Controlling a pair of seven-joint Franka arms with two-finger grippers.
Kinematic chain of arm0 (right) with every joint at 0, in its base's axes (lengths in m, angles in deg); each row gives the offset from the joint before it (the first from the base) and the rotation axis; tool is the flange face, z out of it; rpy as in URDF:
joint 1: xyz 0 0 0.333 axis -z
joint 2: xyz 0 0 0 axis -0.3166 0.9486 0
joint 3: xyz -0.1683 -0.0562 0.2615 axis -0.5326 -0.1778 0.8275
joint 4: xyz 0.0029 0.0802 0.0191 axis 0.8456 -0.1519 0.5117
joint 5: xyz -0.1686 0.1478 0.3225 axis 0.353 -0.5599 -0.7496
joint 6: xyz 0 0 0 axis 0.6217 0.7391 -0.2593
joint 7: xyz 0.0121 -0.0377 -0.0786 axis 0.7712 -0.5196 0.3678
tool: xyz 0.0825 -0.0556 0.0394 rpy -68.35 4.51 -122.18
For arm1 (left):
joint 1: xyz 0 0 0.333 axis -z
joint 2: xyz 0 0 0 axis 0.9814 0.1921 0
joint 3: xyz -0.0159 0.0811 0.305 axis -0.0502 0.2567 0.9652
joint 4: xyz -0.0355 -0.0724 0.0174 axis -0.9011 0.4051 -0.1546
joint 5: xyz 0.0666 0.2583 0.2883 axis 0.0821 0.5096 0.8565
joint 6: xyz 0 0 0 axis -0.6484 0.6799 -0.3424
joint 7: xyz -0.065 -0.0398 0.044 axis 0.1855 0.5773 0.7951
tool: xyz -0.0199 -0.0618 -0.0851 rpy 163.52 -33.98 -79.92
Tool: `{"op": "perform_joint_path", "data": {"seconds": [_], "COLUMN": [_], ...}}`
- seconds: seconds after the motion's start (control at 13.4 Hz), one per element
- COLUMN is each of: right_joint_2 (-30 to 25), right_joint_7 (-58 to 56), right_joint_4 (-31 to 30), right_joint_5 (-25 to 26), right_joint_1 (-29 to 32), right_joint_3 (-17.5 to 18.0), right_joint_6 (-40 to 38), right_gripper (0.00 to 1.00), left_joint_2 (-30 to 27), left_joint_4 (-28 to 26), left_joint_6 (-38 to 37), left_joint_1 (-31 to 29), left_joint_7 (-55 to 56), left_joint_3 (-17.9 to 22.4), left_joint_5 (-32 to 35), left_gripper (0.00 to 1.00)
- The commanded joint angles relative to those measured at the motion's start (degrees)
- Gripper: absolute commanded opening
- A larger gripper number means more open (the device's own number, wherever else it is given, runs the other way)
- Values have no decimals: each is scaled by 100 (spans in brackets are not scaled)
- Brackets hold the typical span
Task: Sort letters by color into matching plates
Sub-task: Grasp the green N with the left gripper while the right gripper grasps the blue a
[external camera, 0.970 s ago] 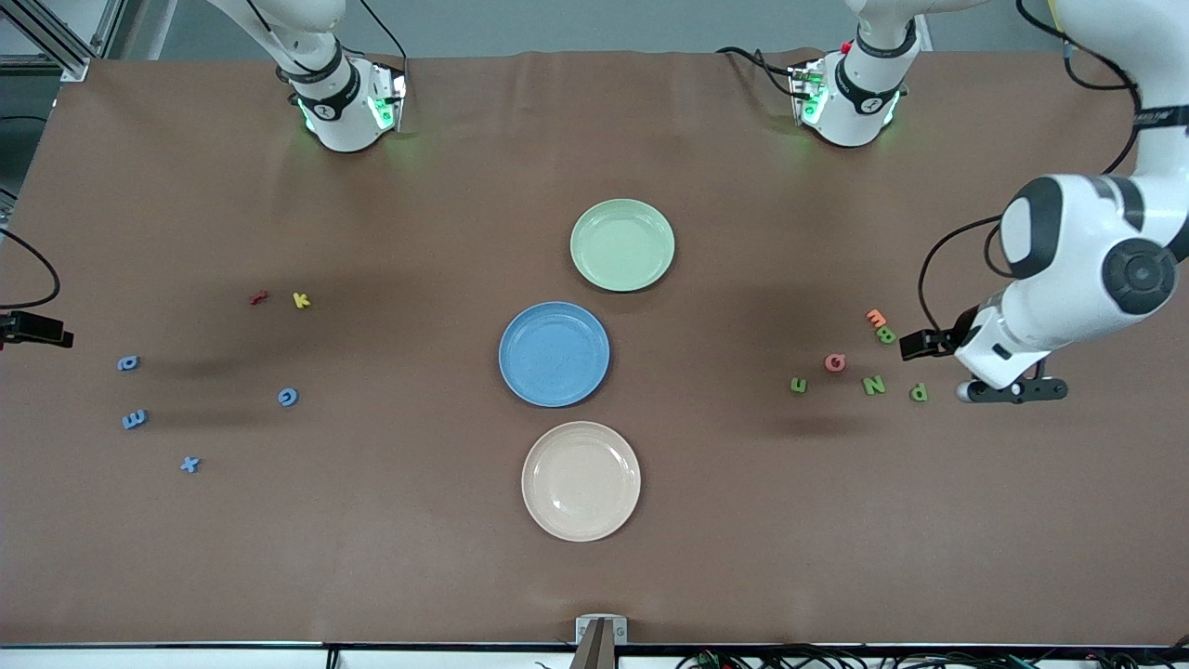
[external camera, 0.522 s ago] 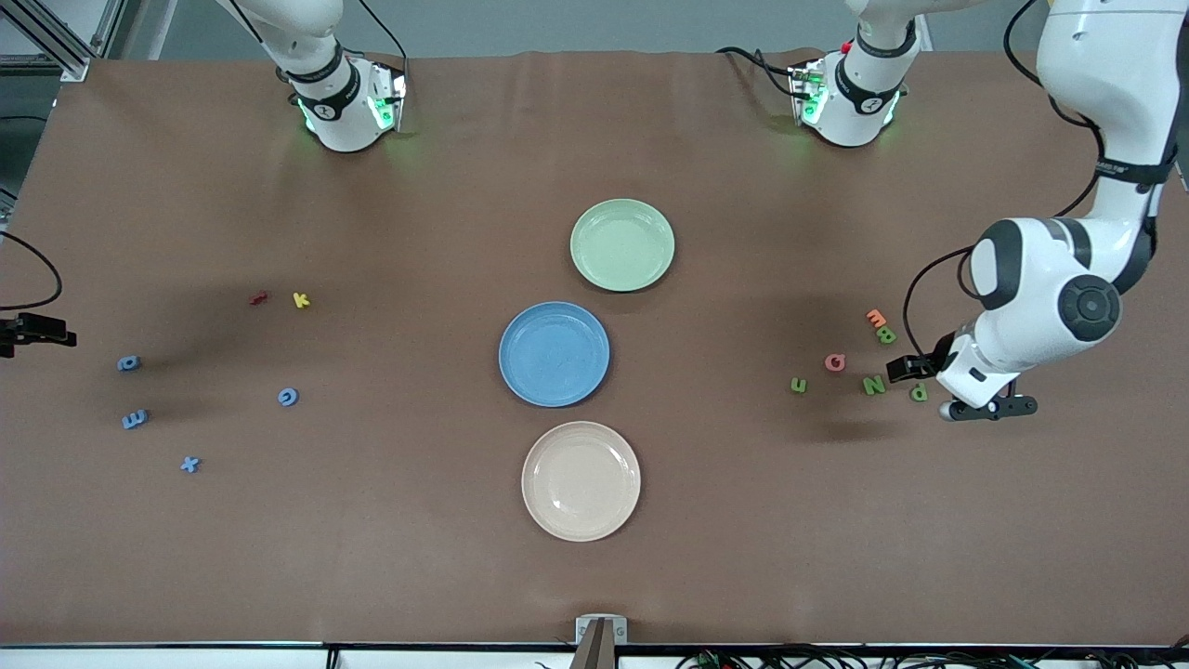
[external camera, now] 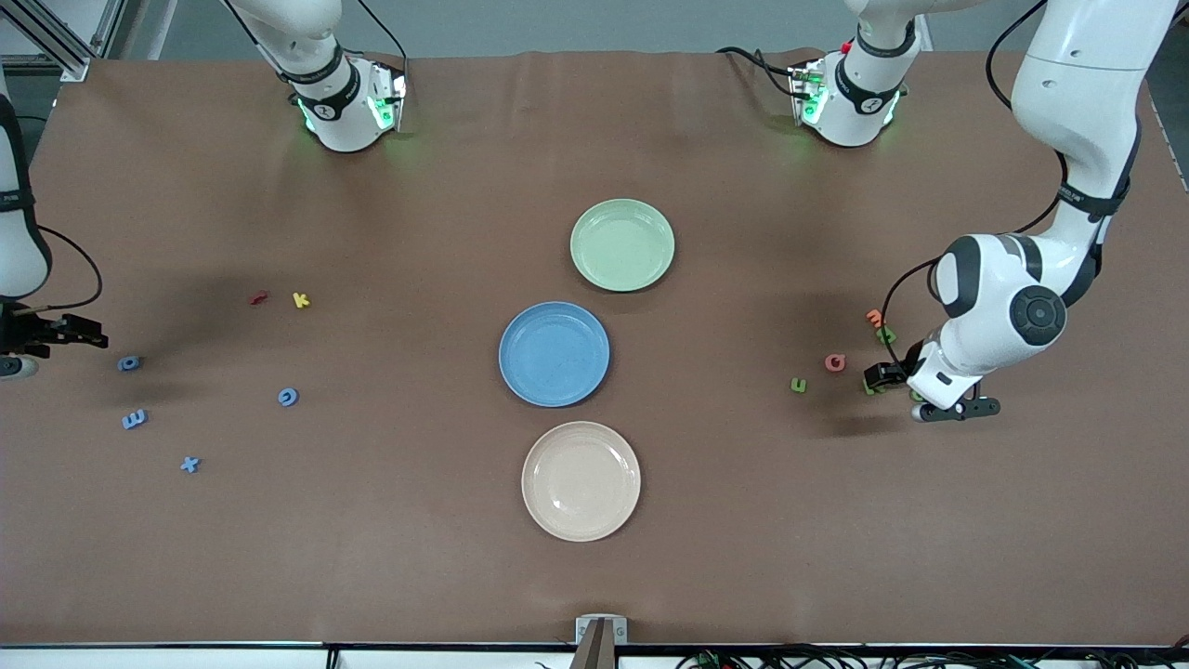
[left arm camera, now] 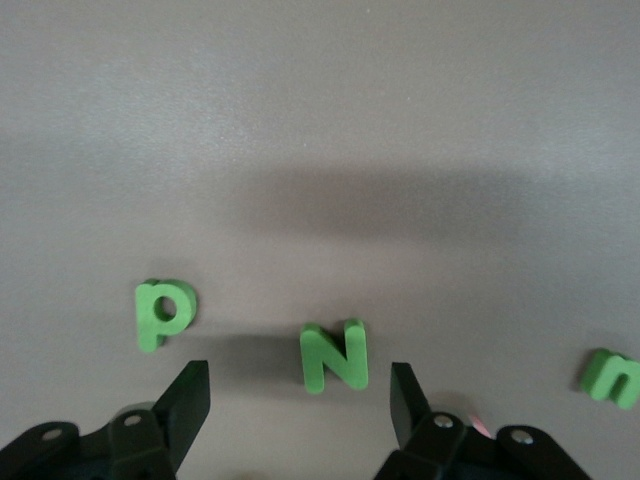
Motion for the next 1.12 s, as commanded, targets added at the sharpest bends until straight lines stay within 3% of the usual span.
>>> {"op": "perform_joint_path", "data": {"seconds": [0.0,0.22,0.52,0.75,0.9,0.97,1.04], "right_joint_2": [442,874,945,945,998,1015,1024], "right_joint_7": [-7,-68,-68,-147,-182,-191,-191], "right_joint_4": [112,157,148,131,122,113,113], "right_joint_5": [14,23,23,23,14,14,14], "right_joint_1": [74,117,144,240,284,284,284], "right_joint_3": [99,108,99,108,116,116,125], "right_joint_6": [343,835,819,775,775,775,775], "right_gripper": [100,99,99,97,97,97,95], "left_joint_2": [143,196,258,354,363,346,302], "left_joint_4": [-7,11,28,55,72,81,99], "left_joint_6": [242,251,269,313,313,287,252], "left_joint_1": [10,36,45,45,45,45,36], "left_joint_7": [93,110,119,110,110,101,101], "left_joint_3": [-6,-6,-6,3,-6,-6,-6], "left_joint_5": [142,142,142,142,142,142,142], "left_gripper": [73,68,61,39,32,12,0]}}
